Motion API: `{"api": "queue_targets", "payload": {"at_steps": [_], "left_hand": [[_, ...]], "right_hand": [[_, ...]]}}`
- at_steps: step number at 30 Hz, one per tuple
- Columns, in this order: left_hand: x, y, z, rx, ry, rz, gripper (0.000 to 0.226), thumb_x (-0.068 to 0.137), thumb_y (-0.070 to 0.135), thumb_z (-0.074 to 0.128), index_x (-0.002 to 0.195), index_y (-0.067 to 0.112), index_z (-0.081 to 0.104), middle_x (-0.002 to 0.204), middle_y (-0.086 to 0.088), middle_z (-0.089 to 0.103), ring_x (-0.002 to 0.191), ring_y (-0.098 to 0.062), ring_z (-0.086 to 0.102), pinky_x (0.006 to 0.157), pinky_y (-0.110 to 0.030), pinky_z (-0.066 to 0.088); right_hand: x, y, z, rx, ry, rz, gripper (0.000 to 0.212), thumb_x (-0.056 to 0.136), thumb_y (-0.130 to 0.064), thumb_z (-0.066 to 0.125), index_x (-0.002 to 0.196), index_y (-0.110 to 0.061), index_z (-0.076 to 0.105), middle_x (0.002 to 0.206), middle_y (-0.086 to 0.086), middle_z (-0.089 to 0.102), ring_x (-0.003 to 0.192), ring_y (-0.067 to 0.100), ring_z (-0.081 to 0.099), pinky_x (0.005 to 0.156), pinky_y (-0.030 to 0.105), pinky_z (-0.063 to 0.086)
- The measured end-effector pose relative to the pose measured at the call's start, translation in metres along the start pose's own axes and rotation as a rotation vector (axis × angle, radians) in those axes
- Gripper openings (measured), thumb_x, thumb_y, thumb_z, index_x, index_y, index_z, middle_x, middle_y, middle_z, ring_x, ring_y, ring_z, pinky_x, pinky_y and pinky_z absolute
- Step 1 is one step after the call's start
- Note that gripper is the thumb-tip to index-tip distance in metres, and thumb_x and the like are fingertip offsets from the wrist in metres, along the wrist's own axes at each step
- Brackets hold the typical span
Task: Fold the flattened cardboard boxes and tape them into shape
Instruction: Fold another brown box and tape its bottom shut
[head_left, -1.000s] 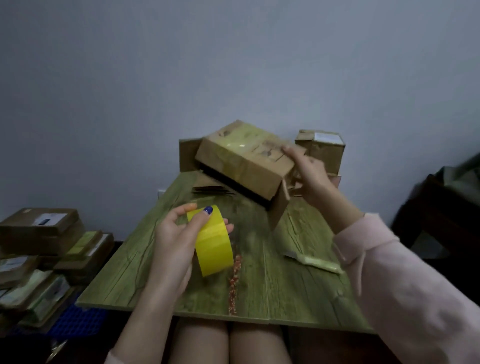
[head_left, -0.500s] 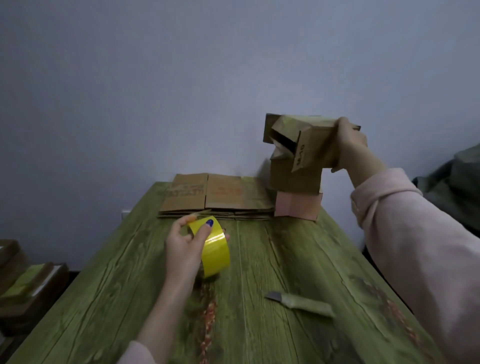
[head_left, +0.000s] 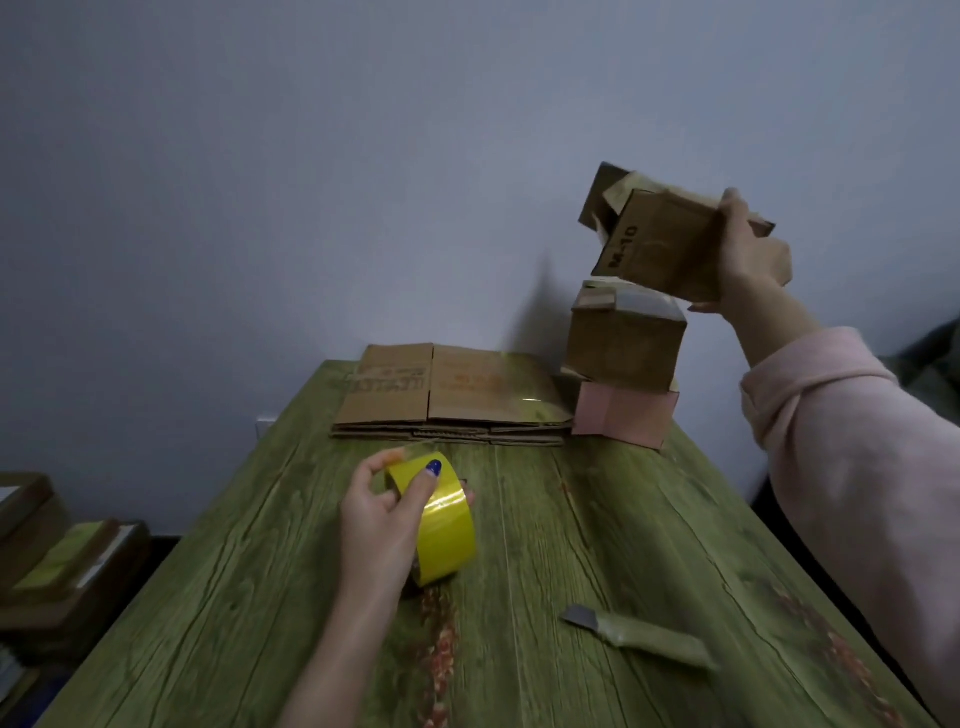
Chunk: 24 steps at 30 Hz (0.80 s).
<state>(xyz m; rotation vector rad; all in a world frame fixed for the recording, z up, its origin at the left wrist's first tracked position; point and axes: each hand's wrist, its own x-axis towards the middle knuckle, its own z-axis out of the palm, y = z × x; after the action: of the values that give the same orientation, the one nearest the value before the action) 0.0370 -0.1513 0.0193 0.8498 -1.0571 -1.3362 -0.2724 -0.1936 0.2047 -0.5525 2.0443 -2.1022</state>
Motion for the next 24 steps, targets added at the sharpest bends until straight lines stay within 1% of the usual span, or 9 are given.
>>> {"api": "queue_targets", "payload": {"at_steps": [3,7,12,14,17,19,21,23,24], "left_hand": [[0.000,0.000,0.000,-0.003,-0.010,0.004,0.027,0.087,0.003,0.060,0.107,0.017,0.049,0.079,-0.020,0.072,0.070,-0.035,0.071,0.067,-0.049,0.058],[0.002,-0.001,-0.001,-0.023,-0.015,0.011,0.025,0.088,0.002,0.058,0.105,0.018,0.049,0.073,-0.015,0.072,0.065,-0.029,0.071,0.054,-0.035,0.058],[0.004,-0.007,0.001,-0.013,-0.016,0.012,0.026,0.088,0.001,0.059,0.107,0.016,0.048,0.069,-0.012,0.072,0.063,-0.028,0.071,0.055,-0.037,0.057],[0.004,-0.010,0.000,0.007,-0.018,0.022,0.026,0.088,0.002,0.060,0.106,0.017,0.048,0.073,-0.016,0.072,0.066,-0.031,0.071,0.061,-0.042,0.057],[0.000,-0.011,-0.002,-0.014,-0.015,0.038,0.024,0.089,0.002,0.059,0.100,0.021,0.049,0.075,-0.015,0.072,0.064,-0.028,0.071,0.057,-0.037,0.058],[-0.004,-0.009,-0.002,-0.011,-0.015,0.055,0.024,0.089,0.002,0.058,0.101,0.020,0.048,0.076,-0.015,0.071,0.063,-0.026,0.071,0.055,-0.034,0.058],[-0.005,-0.010,-0.002,0.033,-0.016,0.082,0.026,0.089,0.003,0.059,0.107,0.015,0.046,0.078,-0.016,0.070,0.060,-0.022,0.071,0.052,-0.030,0.057],[-0.005,-0.013,-0.003,0.087,-0.006,0.107,0.029,0.088,0.005,0.061,0.111,0.014,0.046,0.079,-0.017,0.071,0.060,-0.022,0.071,0.057,-0.035,0.058],[-0.004,-0.015,-0.004,0.113,-0.002,0.113,0.029,0.087,0.007,0.062,0.111,0.015,0.047,0.078,-0.015,0.072,0.062,-0.024,0.071,0.062,-0.040,0.058]], "right_hand": [[0.002,-0.003,0.008,-0.041,-0.033,-0.043,0.087,0.065,-0.074,0.057,0.123,-0.009,0.053,0.122,0.008,0.052,0.111,0.034,0.054,0.083,0.053,0.054],[-0.006,0.003,0.008,0.014,-0.098,-0.006,0.083,0.069,-0.069,0.060,0.127,-0.010,0.048,0.121,0.007,0.046,0.105,0.031,0.053,0.059,0.045,0.058],[-0.019,0.017,-0.020,0.065,-0.223,-0.052,0.062,0.072,-0.064,0.057,0.108,-0.013,0.056,0.116,0.006,0.056,0.098,0.026,0.058,0.051,0.035,0.055],[-0.024,0.025,-0.038,0.057,-0.330,-0.097,0.058,0.071,-0.062,0.054,0.108,-0.018,0.061,0.107,0.004,0.061,0.096,0.023,0.061,0.054,0.032,0.053],[-0.031,0.046,-0.070,0.029,-0.437,-0.132,0.036,0.081,-0.056,0.049,0.097,-0.030,0.068,0.103,0.002,0.064,0.092,0.020,0.059,0.070,0.033,0.050],[-0.029,0.066,-0.093,-0.041,-0.521,-0.118,0.038,0.074,-0.060,0.051,0.090,-0.032,0.071,0.105,0.004,0.067,0.098,0.022,0.059,0.086,0.040,0.046],[-0.030,0.090,-0.116,-0.123,-0.621,-0.079,0.044,0.074,-0.060,0.054,0.099,-0.028,0.070,0.112,0.009,0.066,0.106,0.027,0.058,0.100,0.045,0.041],[-0.043,0.111,-0.133,-0.224,-0.647,-0.067,0.042,0.085,-0.053,0.051,0.106,-0.019,0.066,0.116,0.011,0.062,0.109,0.028,0.056,0.100,0.042,0.040],[-0.049,0.121,-0.140,-0.271,-0.636,-0.056,0.038,0.092,-0.047,0.047,0.110,-0.017,0.063,0.116,0.010,0.060,0.107,0.026,0.056,0.093,0.039,0.043]]}}
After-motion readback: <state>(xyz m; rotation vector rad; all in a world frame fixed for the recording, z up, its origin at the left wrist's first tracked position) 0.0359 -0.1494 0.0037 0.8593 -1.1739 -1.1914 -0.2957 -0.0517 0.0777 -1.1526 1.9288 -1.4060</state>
